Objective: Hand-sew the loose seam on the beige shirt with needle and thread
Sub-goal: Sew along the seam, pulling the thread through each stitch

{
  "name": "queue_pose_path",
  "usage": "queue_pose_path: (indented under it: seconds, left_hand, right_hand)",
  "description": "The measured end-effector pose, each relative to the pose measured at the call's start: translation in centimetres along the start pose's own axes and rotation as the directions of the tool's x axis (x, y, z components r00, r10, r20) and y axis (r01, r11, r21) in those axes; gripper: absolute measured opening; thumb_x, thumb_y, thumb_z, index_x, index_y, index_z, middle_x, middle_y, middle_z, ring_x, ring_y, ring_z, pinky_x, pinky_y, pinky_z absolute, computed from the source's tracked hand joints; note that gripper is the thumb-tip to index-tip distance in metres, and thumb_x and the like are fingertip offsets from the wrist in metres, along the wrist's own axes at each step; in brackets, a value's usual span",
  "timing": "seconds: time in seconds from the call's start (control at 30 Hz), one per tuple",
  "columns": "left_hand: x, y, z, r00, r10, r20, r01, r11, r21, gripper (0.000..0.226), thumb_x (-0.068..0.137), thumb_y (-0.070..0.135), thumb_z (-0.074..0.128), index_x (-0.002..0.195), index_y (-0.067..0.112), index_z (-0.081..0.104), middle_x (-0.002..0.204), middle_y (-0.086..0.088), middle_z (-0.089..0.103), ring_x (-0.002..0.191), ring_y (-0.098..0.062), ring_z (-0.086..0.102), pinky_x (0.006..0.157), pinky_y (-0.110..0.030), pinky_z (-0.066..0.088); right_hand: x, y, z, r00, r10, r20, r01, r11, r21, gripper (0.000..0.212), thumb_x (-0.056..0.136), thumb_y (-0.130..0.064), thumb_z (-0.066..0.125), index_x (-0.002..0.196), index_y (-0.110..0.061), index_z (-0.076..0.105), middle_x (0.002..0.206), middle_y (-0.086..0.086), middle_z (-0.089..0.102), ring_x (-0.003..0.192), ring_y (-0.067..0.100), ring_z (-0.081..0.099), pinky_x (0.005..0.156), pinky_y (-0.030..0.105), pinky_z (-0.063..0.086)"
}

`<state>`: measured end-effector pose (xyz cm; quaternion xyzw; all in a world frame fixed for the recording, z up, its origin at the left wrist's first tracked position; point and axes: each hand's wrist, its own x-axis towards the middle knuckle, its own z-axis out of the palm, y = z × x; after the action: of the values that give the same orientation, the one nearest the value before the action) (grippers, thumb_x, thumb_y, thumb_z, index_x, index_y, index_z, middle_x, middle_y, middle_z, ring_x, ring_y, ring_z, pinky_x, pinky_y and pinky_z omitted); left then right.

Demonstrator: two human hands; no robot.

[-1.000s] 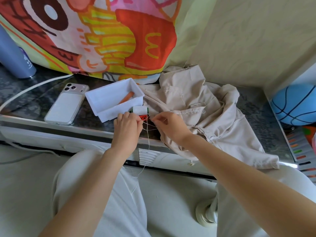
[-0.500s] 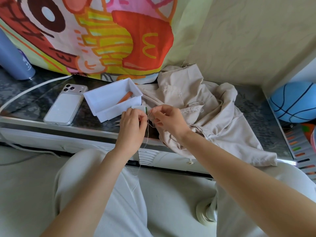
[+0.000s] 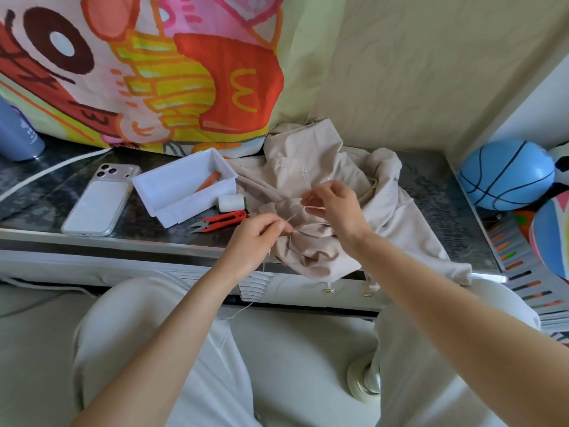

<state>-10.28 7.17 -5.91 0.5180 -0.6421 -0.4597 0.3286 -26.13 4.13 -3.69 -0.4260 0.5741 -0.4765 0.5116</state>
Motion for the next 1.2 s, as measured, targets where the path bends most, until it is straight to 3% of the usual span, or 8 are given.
queue_pose_path:
  seconds: [0.17,0.3,0.4,0.5,0.6,0.8,1.0,1.2]
  left_hand:
    - [-1.3,0.9,1.6,0.959,-0.046,0.279,0.023,0.996,0.086,0.027,0.097,0.016,0.047,0.078,0.022,0.064,0.048,0.015,0.042,0.051,-0.004,0.037,0.061,-0.026,0.036]
    - [-2.5,2.2,3.2,0.798,-0.104,0.594,-0.044,0.972,0.229,0.024,0.099,0.023,0.047,0.088,0.020,0.067,0.069,0.008,0.058,0.064,-0.004,0.053,0.067,-0.016,0.041]
    - [-1.6,1.6,4.1,0.903,-0.039,0.427,-0.122,0.932,0.342,0.031,0.095,0.038,0.048,0.088,0.017,0.068,0.085,0.000,0.068,0.079,-0.014,0.061,0.078,-0.029,0.046]
    - [0.2,1.5,4.0,0.978,0.162,0.131,-0.198,0.916,0.349,0.014,0.094,0.022,0.053,0.086,0.014,0.063,0.088,0.003,0.060,0.079,-0.014,0.057,0.075,-0.029,0.045]
    - [1.8,1.8,4.0,0.963,0.266,0.034,-0.253,0.862,0.439,0.007,0.092,0.009,0.055,0.095,0.012,0.060,0.097,0.007,0.054,0.088,-0.012,0.053,0.081,-0.024,0.041]
    - [4.1,2.1,6.0,0.964,0.241,0.108,-0.260,0.795,0.548,0.024,0.090,0.008,0.058,0.113,0.012,0.057,0.118,-0.002,0.054,0.113,-0.019,0.048,0.097,-0.032,0.037]
    - [5.5,1.9,7.4,0.957,0.214,0.197,-0.291,0.724,0.625,0.026,0.086,0.011,0.063,0.111,0.017,0.060,0.117,-0.002,0.054,0.112,-0.023,0.050,0.095,-0.038,0.039]
    - [5.8,1.6,7.8,0.922,0.302,0.244,-0.388,0.684,0.618,0.024,0.083,0.010,0.067,0.104,0.022,0.066,0.100,0.000,0.055,0.101,-0.020,0.053,0.084,-0.033,0.040]
  right_hand:
    - [0.5,-0.5,-3.1,0.987,0.068,-0.146,-0.038,0.979,0.198,0.032,0.096,0.003,0.027,0.070,-0.010,0.041,0.061,0.005,0.046,0.053,0.010,0.053,0.059,0.022,0.057]
    - [0.7,0.1,-5.5,0.971,0.011,-0.237,-0.032,0.996,-0.085,0.034,0.098,-0.007,0.028,0.068,-0.020,0.032,0.061,-0.002,0.033,0.035,-0.001,0.033,0.038,0.015,0.030]
    - [0.3,0.5,-6.7,0.980,0.014,-0.200,-0.080,0.942,-0.325,0.023,0.098,-0.013,0.030,0.083,-0.018,0.045,0.069,-0.004,0.041,0.057,0.009,0.040,0.050,0.023,0.032]
    - [-0.9,0.9,-7.3,0.994,0.010,-0.105,-0.065,0.840,-0.539,0.016,0.099,-0.021,0.038,0.103,-0.012,0.051,0.083,-0.002,0.051,0.078,0.015,0.047,0.064,0.022,0.036]
    - [-2.3,1.7,-7.6,1.000,-0.015,-0.002,0.010,0.753,-0.658,0.018,0.091,-0.027,0.058,0.099,-0.014,0.050,0.069,-0.006,0.045,0.061,0.006,0.042,0.051,0.009,0.035]
    - [-3.3,3.9,-7.3,1.000,-0.014,0.020,0.024,0.667,-0.745,0.030,0.082,-0.022,0.069,0.104,-0.013,0.051,0.075,-0.010,0.043,0.078,0.016,0.048,0.056,0.023,0.030]
    - [-3.0,5.2,-7.4,0.999,-0.035,-0.018,0.010,0.661,-0.750,0.024,0.082,-0.011,0.059,0.106,-0.008,0.055,0.100,0.011,0.063,0.096,0.030,0.058,0.065,0.026,0.034]
    - [-3.0,5.1,-9.0,0.995,-0.096,-0.014,0.051,0.641,-0.766,0.018,0.085,-0.009,0.057,0.103,-0.007,0.061,0.063,-0.010,0.041,0.074,0.019,0.044,0.055,0.013,0.036]
